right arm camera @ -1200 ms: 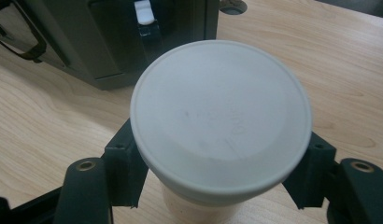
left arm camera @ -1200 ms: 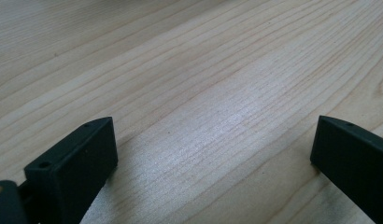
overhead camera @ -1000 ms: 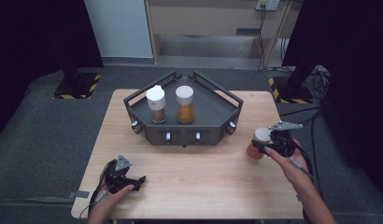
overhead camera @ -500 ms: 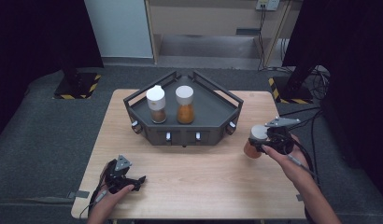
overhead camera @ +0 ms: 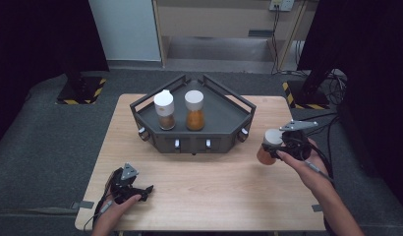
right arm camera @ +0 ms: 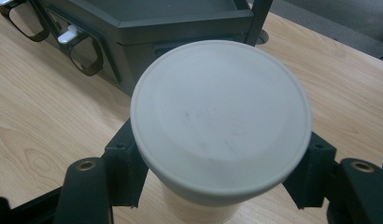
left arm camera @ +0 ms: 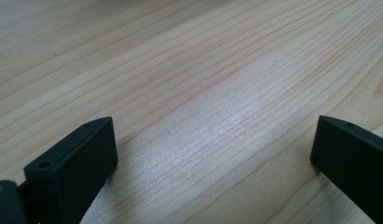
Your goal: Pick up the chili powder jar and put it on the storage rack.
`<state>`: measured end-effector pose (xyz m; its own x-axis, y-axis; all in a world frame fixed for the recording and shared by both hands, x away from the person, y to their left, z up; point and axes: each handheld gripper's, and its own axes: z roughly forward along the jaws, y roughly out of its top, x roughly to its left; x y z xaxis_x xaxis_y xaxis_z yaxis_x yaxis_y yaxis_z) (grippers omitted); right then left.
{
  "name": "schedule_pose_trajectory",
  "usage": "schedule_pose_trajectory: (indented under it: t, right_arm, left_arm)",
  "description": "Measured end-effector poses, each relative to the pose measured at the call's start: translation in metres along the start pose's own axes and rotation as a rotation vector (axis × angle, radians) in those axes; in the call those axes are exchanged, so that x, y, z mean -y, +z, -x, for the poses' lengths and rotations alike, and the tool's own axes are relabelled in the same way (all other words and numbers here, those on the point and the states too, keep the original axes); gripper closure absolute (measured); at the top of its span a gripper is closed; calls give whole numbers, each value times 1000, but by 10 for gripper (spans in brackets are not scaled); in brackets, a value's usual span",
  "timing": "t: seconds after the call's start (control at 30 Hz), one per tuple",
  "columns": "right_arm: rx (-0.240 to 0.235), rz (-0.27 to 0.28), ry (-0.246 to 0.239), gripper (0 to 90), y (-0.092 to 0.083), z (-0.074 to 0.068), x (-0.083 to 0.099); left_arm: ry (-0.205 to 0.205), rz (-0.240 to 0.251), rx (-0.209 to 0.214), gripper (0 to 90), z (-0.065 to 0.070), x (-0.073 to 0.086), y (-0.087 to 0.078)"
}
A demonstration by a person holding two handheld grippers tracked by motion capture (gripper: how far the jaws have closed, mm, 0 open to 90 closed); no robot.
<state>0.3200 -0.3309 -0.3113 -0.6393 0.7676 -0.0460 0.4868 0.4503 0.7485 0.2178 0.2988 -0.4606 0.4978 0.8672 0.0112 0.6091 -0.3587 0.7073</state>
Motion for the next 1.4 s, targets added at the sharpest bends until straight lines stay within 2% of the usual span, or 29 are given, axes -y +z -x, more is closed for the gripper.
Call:
schedule_pose_trajectory:
  t: [0.63, 1.4]
  right_arm:
    - [-5, -11, -28, 341, -13, -7, -22]
    - [-14, 2, -57, 340, -22, -13, -52]
  left_arm:
    - [1, -2, 1, 0, 0, 0, 0]
    - [1, -2, 3, 0, -1, 0, 0]
